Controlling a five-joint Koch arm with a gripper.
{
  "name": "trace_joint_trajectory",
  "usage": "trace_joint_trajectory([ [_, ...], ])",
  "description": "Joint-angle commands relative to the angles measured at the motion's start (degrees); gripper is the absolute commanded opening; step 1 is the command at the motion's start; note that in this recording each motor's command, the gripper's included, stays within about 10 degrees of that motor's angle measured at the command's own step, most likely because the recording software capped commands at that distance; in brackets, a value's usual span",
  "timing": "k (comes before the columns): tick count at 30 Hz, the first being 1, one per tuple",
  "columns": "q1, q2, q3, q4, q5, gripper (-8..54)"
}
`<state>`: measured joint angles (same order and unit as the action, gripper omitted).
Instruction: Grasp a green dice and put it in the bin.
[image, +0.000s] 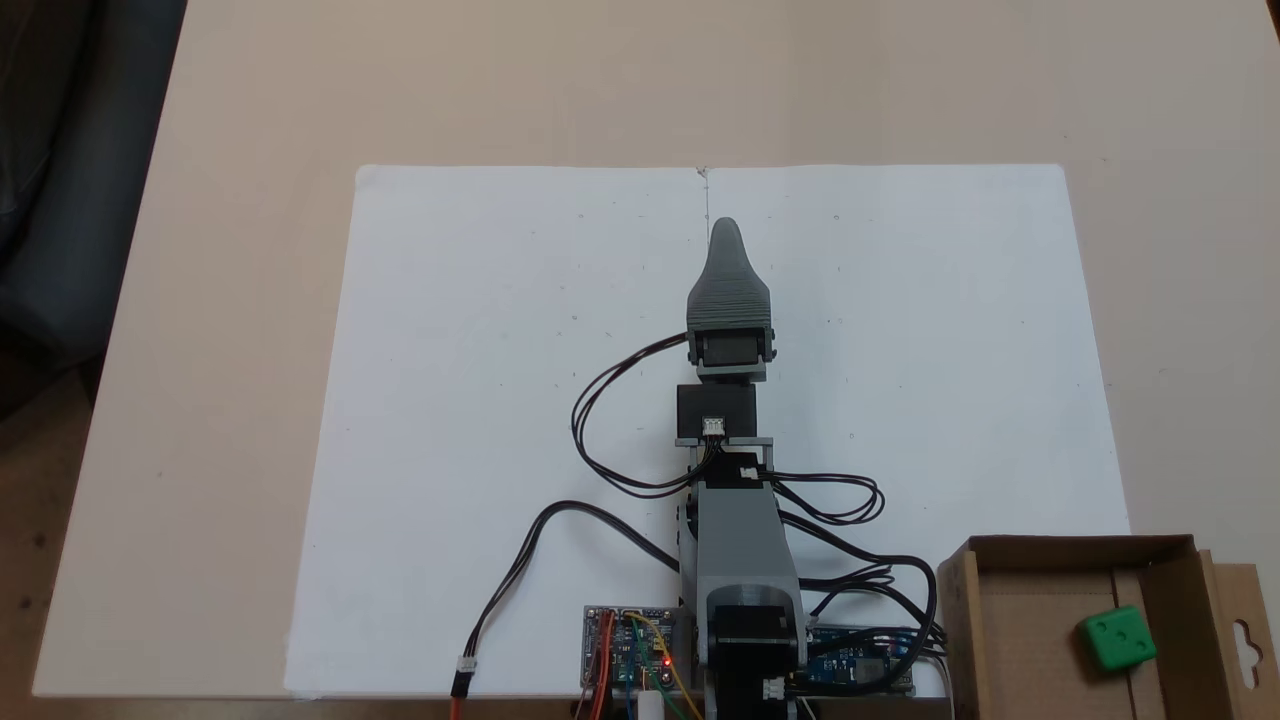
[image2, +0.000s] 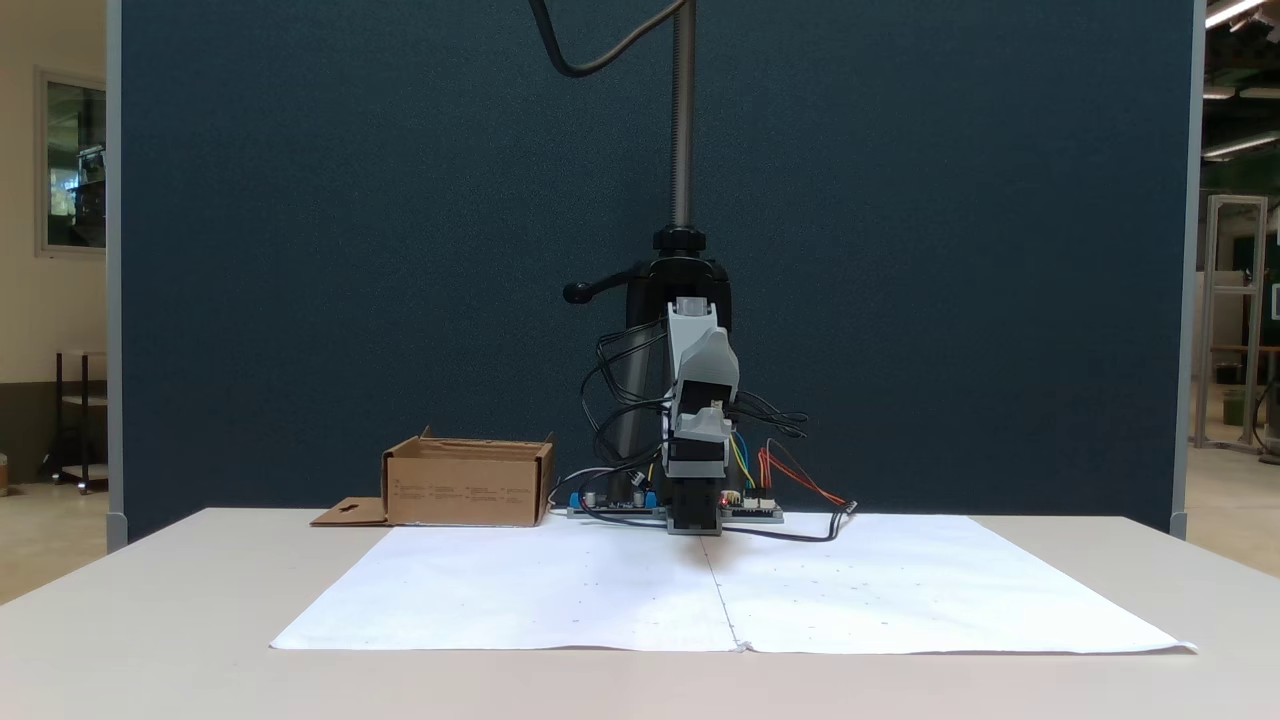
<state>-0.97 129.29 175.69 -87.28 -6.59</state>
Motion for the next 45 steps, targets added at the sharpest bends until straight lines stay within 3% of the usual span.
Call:
trace_joint_trajectory([
  [1,-0.4,5.7,3.8,-5.2,-4.0,44.8],
  [31,-0.4,5.8,3.8,-5.4,-4.0,45.3],
  [45,-3.7,5.8,3.9,-5.6,0.4,42.4],
])
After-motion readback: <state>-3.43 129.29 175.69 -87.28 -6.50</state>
